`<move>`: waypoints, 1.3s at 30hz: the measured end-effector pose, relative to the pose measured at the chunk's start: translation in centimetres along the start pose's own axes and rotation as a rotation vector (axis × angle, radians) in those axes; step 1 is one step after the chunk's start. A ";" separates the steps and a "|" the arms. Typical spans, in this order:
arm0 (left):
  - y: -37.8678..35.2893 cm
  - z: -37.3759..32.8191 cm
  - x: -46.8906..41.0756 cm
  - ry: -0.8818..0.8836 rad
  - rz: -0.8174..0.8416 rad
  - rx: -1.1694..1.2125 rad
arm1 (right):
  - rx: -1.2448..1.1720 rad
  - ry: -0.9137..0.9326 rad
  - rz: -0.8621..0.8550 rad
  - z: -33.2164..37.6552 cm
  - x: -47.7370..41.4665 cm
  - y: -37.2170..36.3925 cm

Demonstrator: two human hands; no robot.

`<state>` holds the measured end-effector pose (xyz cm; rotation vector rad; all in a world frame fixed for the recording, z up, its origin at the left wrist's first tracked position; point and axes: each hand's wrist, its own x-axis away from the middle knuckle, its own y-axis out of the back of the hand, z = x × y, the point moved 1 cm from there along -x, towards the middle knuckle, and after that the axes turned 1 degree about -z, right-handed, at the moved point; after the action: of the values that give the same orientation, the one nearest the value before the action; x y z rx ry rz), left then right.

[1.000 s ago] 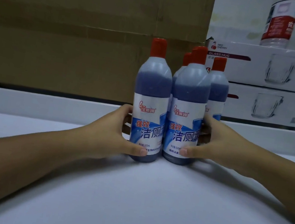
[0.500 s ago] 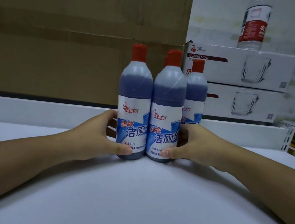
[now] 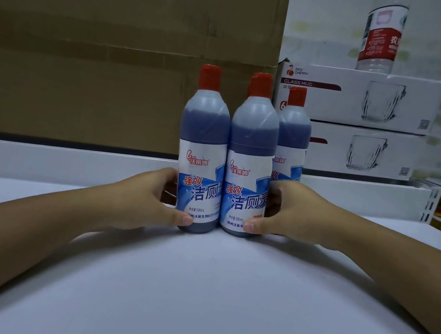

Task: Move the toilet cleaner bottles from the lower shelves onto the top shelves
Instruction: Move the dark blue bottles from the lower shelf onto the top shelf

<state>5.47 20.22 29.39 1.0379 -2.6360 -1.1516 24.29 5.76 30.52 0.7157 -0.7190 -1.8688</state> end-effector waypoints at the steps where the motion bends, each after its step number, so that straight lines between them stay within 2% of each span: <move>1: 0.0 -0.1 0.1 0.002 0.014 -0.008 | 0.000 0.007 0.002 0.0 0.1 -0.1; 16: 0.0 -1.6 1.3 -0.016 0.012 -0.179 | -0.028 0.078 0.063 -0.5 0.8 0.4; 19: 0.2 -2.2 2.7 0.033 -0.029 -0.094 | 0.086 0.107 0.051 0.1 2.3 0.9; 21: 0.5 -3.0 4.1 0.054 -0.082 -0.139 | 0.253 0.128 0.022 0.7 3.8 1.3; 23: 0.5 -4.0 6.4 0.010 -0.170 -0.220 | 0.375 0.151 -0.012 0.9 5.7 1.6; 26: -0.4 -6.0 10.9 -0.135 -0.289 -0.272 | 0.346 0.203 -0.033 0.9 9.4 1.5; 30: -2.5 -8.5 17.8 -0.360 -0.437 -0.279 | 0.339 0.439 -0.158 2.2 15.2 1.1; 32: -4.1 -8.9 21.1 -0.439 -0.423 -0.259 | 0.395 0.596 -0.256 2.7 18.1 0.2; 35: -7.5 -8.4 25.3 -0.445 -0.281 -0.151 | 0.409 0.772 -0.266 2.5 21.9 -1.9; 37: -9.6 -7.3 26.2 -0.382 -0.222 -0.088 | 0.387 0.814 -0.228 1.4 23.3 -3.7; 39: -11.5 -5.5 25.8 -0.280 -0.197 -0.040 | 0.369 0.780 -0.195 -0.4 23.6 -5.7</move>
<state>-6.16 -4.65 20.83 1.2344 -2.7505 -1.4838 12.96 -14.00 22.13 1.6762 -0.4824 -1.4401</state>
